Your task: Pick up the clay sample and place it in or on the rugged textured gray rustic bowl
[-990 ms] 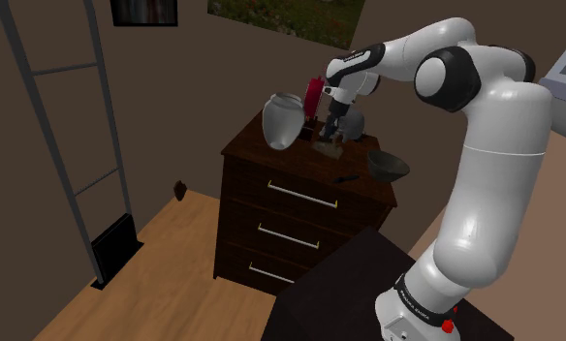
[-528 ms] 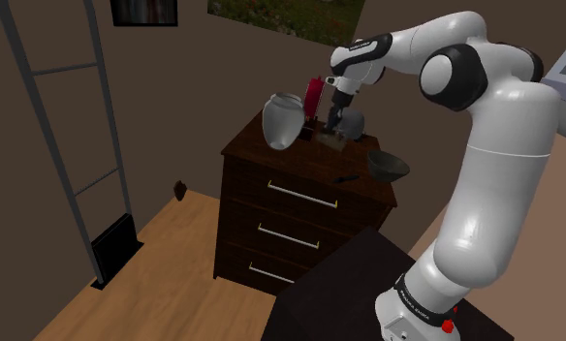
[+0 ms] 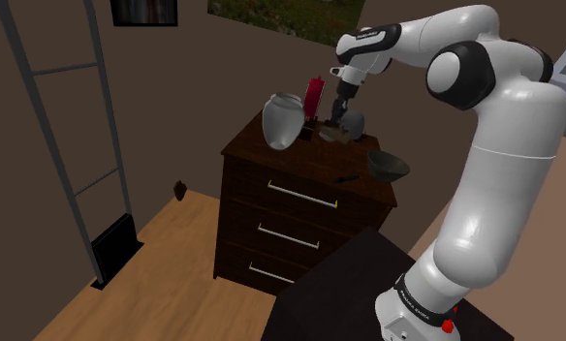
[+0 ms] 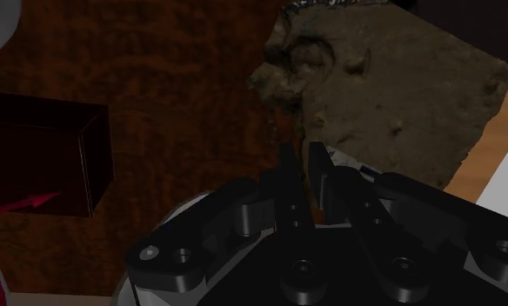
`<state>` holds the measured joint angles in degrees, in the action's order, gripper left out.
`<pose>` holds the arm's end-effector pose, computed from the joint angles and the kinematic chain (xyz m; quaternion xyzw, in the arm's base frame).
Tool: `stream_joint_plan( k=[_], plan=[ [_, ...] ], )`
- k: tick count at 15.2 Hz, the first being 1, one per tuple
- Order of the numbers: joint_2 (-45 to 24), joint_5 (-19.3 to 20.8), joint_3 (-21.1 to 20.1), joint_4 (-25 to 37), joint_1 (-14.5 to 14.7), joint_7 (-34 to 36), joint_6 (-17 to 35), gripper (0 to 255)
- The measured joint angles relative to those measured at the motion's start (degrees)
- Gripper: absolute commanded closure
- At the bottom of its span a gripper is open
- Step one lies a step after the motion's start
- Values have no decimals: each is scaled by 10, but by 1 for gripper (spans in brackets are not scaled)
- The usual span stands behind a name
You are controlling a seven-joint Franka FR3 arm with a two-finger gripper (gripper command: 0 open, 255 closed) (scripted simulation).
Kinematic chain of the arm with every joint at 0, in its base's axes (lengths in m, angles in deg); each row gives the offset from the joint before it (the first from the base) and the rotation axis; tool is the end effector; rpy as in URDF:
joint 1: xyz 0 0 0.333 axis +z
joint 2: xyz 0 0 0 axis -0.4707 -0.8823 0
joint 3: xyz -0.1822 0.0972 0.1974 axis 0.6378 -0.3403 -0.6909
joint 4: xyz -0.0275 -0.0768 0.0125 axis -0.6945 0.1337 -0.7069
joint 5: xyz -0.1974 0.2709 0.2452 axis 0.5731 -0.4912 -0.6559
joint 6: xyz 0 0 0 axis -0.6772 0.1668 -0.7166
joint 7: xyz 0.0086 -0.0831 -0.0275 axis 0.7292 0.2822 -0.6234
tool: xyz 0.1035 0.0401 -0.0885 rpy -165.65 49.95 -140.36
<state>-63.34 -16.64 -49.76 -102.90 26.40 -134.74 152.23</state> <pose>0.5861 -0.2808 0.3901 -0.9161 -0.3972 -0.0295 0.0463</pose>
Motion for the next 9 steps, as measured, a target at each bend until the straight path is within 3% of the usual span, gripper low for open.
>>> stream_joint_plan(
  k=[9],
  plan=[
    [40,17,41,-33,-56,-92,-16,255]
  ],
)
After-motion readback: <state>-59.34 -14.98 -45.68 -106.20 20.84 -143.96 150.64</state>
